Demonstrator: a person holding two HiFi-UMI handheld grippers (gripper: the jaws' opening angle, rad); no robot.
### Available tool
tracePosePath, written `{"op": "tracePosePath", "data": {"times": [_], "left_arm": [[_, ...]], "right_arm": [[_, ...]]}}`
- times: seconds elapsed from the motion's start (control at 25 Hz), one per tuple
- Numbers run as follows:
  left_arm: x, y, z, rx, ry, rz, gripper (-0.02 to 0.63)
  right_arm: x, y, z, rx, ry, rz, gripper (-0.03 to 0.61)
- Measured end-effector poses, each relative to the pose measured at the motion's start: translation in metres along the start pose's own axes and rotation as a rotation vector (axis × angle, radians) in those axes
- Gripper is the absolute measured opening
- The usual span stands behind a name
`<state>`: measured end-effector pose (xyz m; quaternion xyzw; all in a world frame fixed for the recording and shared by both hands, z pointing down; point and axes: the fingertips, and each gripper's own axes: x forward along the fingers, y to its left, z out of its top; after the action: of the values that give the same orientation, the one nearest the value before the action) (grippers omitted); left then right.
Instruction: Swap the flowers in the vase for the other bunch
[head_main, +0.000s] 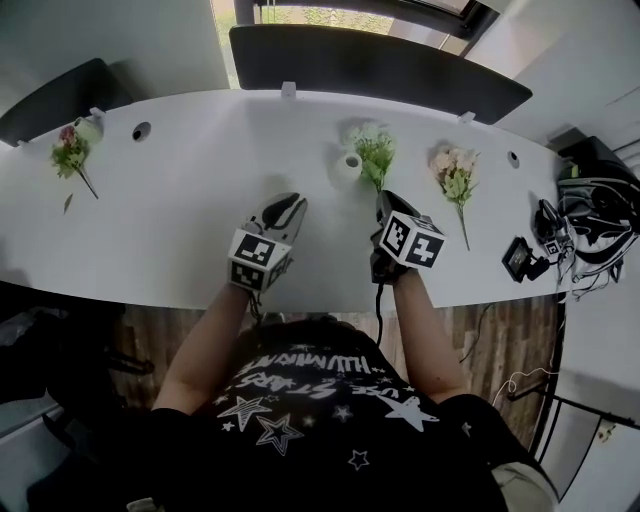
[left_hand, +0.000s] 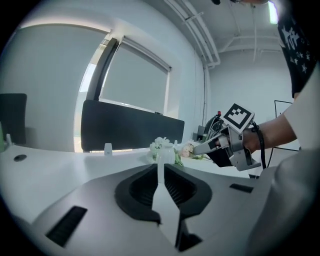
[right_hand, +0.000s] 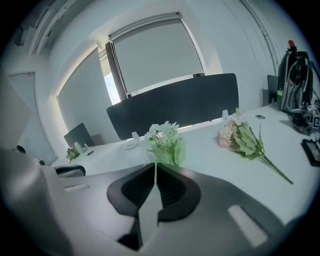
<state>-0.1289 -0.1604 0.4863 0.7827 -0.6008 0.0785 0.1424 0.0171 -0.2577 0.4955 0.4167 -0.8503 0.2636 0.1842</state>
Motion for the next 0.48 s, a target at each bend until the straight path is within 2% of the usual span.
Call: {"op": "tracePosePath", "data": {"times": [0.04,0.16,0.48], "left_arm": [[-0.006,0.002,-0.001,-0.012,-0.004,0.006,0.031],[-0.022,0.009,-0.004,-0.032,-0.006,0.018,0.01],[-0.052,0.017,-0.01,-0.014,-0.022,0.005,0.007]], "right_arm": [[-0.002,0.007,-0.002,-0.003,-0.001,0.008,0.013],[-0.009,0.022,-0.008,-0.011,-0.004,0.017,0.003],[-0.032,0.046,-0.025,0.004,-0.021,0.005,0.003]]}}
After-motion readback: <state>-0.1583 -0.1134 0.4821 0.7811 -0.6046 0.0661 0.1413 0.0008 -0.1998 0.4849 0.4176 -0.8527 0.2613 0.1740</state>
